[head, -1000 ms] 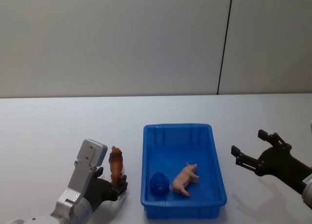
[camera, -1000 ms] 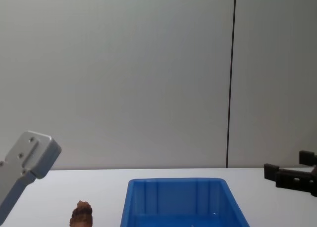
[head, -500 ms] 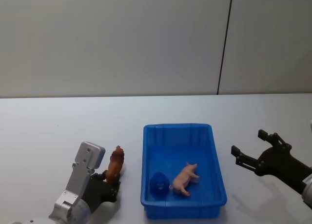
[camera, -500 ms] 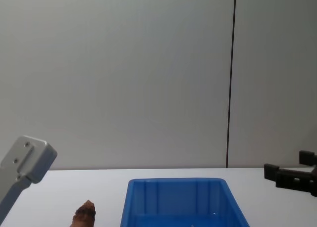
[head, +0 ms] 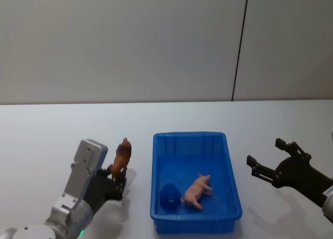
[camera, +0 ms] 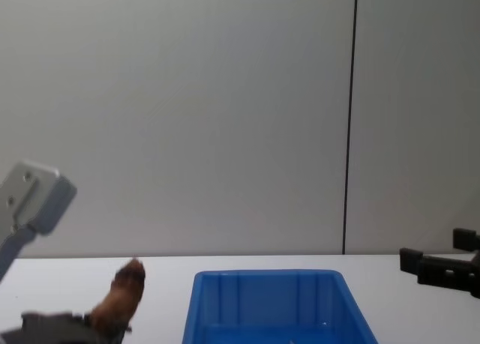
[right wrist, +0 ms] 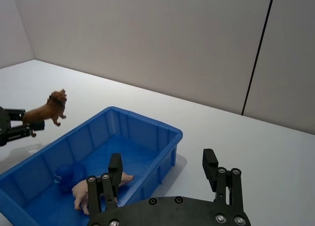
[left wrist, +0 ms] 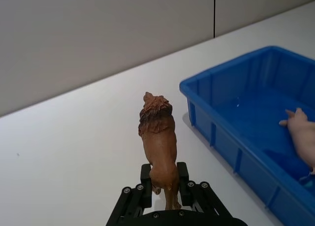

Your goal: Pick up the two dolls from the table and place them into the box.

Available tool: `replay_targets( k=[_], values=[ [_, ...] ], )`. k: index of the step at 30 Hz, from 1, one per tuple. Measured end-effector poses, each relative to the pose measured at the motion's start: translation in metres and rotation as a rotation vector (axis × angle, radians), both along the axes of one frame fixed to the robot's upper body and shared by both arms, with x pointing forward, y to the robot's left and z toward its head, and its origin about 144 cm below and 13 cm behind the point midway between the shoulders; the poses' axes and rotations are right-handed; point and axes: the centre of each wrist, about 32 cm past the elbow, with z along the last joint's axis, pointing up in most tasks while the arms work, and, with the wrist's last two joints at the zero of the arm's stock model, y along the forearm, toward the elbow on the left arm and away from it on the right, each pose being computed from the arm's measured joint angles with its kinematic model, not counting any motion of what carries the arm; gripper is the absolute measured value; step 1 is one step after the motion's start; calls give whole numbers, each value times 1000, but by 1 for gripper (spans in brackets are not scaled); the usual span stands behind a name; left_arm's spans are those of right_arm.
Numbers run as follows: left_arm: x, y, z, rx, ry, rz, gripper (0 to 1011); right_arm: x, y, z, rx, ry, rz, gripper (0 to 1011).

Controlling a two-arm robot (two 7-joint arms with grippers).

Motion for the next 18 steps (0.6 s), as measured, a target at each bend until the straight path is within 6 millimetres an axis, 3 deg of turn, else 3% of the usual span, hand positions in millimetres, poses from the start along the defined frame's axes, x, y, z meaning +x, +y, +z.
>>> replay_targets(
  k=[18],
  values=[
    [14, -7, 40, -24, -189, -115, 306, 0, 0, 0, 0, 0, 0, 1001]
  ],
)
